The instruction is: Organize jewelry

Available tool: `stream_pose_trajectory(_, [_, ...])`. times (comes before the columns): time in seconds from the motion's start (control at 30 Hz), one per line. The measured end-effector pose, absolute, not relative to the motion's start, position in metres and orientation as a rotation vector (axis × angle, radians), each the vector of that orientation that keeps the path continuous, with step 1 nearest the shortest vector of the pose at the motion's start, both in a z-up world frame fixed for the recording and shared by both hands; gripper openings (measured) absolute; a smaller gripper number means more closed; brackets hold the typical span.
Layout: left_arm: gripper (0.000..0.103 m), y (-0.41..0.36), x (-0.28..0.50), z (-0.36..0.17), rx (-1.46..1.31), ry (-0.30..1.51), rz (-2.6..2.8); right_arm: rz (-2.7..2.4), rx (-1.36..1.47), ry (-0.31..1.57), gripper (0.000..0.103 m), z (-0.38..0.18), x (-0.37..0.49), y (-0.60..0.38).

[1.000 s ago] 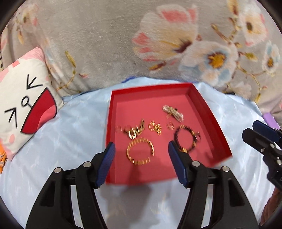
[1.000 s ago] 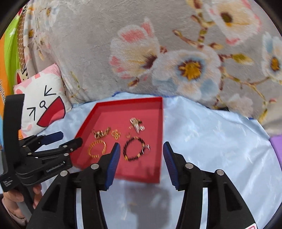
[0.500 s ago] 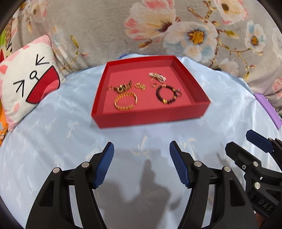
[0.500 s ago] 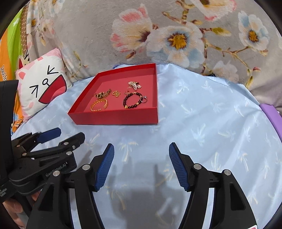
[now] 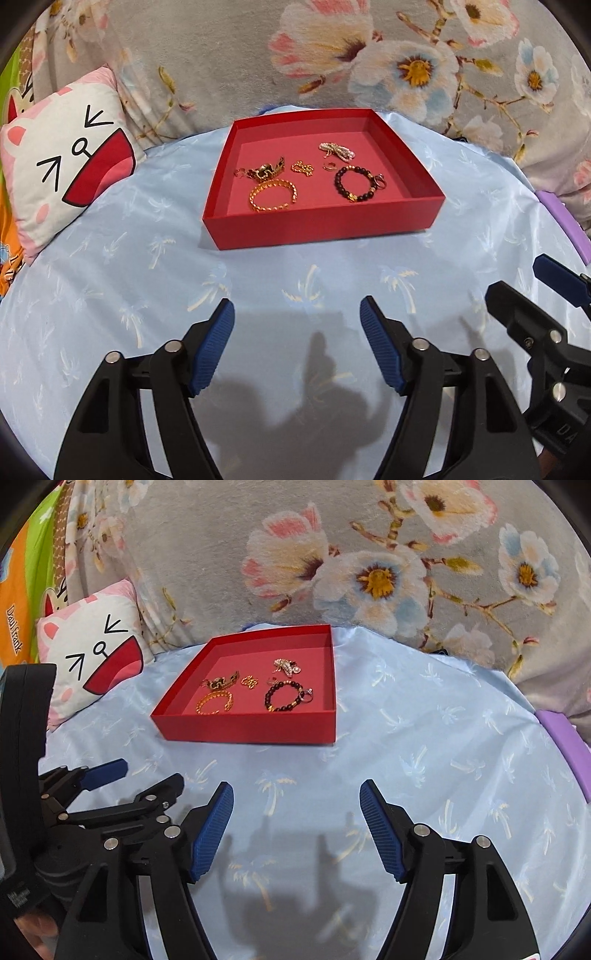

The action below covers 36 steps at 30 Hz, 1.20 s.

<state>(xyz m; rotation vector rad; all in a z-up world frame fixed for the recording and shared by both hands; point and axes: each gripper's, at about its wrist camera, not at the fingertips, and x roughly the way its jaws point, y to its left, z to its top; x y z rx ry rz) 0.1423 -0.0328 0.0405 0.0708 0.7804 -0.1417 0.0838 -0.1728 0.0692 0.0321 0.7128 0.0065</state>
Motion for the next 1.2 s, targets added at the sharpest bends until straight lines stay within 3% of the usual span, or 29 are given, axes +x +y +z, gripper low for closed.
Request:
stream_pose_trajectory(0.37, [0.069,-0.012,0.202,0.04,0.021,0.773,-0.065,-0.015,0.109,0.732,0.071,0.063,0.148,-0.188])
stream_pose_trajectory(0.87, [0.07,-0.034,0.194,0.013,0.079,0.736,-0.091,-0.056,0.066,0.76,0.073,0.026,0.156,-0.179])
stream_pose_trajectory(1.2, [0.078,-0.036,0.192,0.014,0.088,0.729,-0.042,-0.088,0.029,0.744,0.075,0.022,0.153,-0.174])
